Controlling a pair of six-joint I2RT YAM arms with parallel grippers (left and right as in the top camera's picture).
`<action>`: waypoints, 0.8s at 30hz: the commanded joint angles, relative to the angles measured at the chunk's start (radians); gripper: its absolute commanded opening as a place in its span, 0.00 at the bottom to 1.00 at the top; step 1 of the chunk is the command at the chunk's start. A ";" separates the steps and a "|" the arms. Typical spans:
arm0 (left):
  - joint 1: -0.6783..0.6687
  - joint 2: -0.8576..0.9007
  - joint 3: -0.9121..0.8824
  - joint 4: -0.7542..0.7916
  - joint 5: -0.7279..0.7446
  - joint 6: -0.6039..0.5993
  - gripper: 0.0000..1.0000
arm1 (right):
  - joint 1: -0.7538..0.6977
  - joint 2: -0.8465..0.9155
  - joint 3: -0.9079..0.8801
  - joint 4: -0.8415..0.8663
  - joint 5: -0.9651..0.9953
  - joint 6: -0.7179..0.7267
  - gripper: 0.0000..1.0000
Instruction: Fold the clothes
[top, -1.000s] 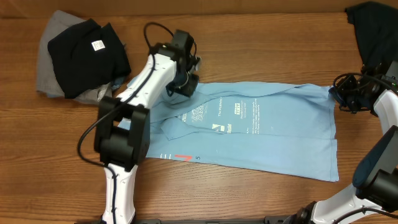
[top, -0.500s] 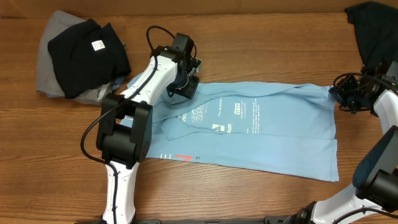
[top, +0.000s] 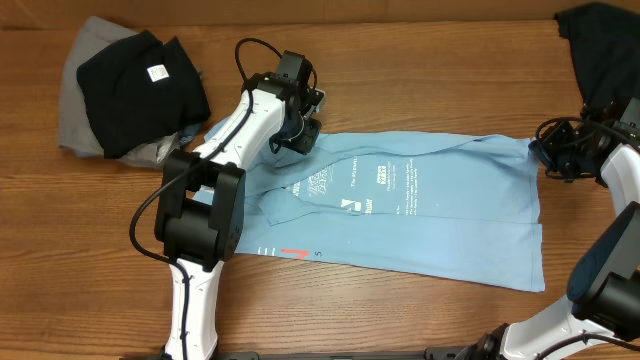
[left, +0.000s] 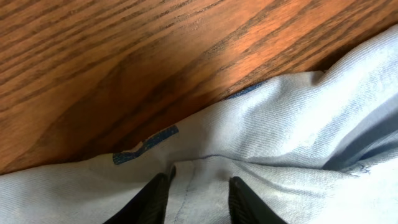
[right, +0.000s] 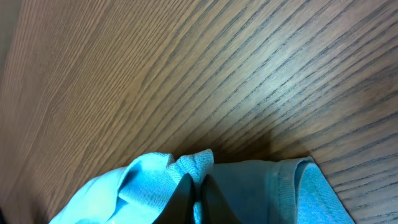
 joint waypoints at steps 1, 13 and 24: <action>0.012 0.004 -0.015 -0.004 -0.006 0.020 0.33 | -0.005 -0.018 0.013 0.007 0.010 0.000 0.04; 0.013 0.000 -0.009 -0.055 0.046 0.019 0.04 | -0.005 -0.018 0.013 0.006 0.010 0.000 0.04; 0.031 -0.052 0.256 -0.334 0.005 0.008 0.04 | -0.010 -0.020 0.034 0.031 0.001 -0.008 0.04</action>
